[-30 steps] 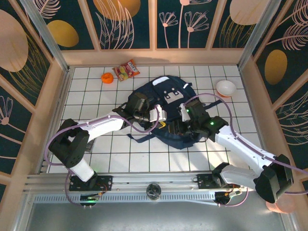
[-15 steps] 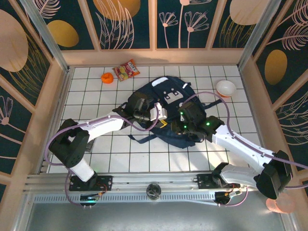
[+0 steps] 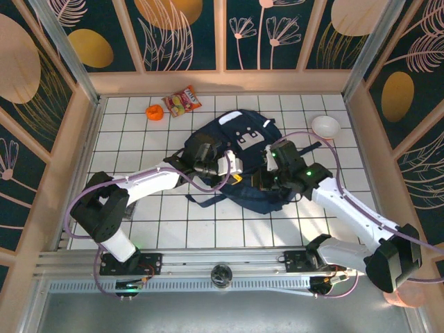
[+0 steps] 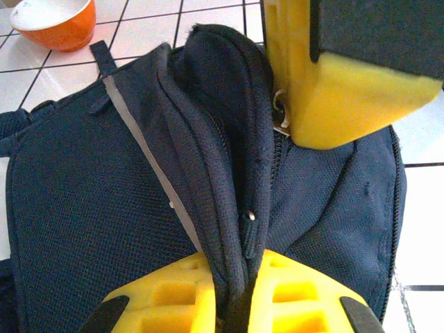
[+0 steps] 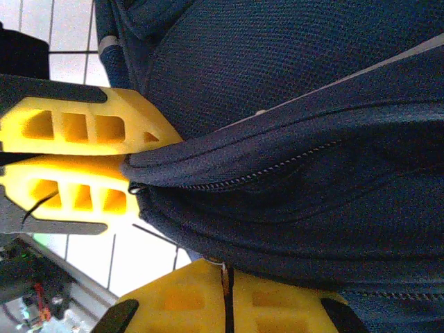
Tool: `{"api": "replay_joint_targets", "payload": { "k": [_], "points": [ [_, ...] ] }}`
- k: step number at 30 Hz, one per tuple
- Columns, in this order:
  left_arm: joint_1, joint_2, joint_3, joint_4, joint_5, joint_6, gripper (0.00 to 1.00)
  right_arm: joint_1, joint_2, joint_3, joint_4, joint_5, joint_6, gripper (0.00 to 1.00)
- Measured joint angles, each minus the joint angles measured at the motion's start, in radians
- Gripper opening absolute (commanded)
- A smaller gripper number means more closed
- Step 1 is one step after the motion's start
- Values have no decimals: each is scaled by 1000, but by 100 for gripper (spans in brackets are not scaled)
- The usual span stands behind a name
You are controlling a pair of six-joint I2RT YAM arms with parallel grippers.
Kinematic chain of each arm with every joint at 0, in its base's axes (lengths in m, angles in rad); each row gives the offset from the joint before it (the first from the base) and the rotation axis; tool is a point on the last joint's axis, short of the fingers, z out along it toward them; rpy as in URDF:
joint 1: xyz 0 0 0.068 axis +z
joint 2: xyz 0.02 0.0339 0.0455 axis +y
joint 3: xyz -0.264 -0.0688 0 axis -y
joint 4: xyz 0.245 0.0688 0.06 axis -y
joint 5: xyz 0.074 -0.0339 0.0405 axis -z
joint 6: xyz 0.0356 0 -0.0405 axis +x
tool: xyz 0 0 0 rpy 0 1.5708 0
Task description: Pack the student bag
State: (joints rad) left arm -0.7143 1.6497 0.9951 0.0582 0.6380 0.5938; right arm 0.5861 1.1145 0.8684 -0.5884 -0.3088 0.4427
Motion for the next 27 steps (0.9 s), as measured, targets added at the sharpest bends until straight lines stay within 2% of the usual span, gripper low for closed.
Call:
{"api": "replay_joint_targets", "payload": {
  "k": [3,8,13,22,24,26,27],
  "points": [
    [0,0,0,-6,3,8,3,-18,0,-8,2,-44,0,11],
    [0,0,0,-18,5,13,3,-23,6,-16,7,-67,-6,0],
    [2,0,0,-25,0,27,1,-34,9,-16,1,-71,-24,0],
    [96,-61,-62,-29,15,101,4,-213,-40,-29,-72,-136,-120,0],
    [108,-72,-66,-43,15,121,10,-214,-40,-41,-53,-172,-121,0],
    [119,-78,-72,-60,10,142,29,-201,-40,-64,-9,-203,-107,0],
    [124,-80,-74,-73,8,146,42,-185,-40,-79,18,-215,-91,0]
  ]
}}
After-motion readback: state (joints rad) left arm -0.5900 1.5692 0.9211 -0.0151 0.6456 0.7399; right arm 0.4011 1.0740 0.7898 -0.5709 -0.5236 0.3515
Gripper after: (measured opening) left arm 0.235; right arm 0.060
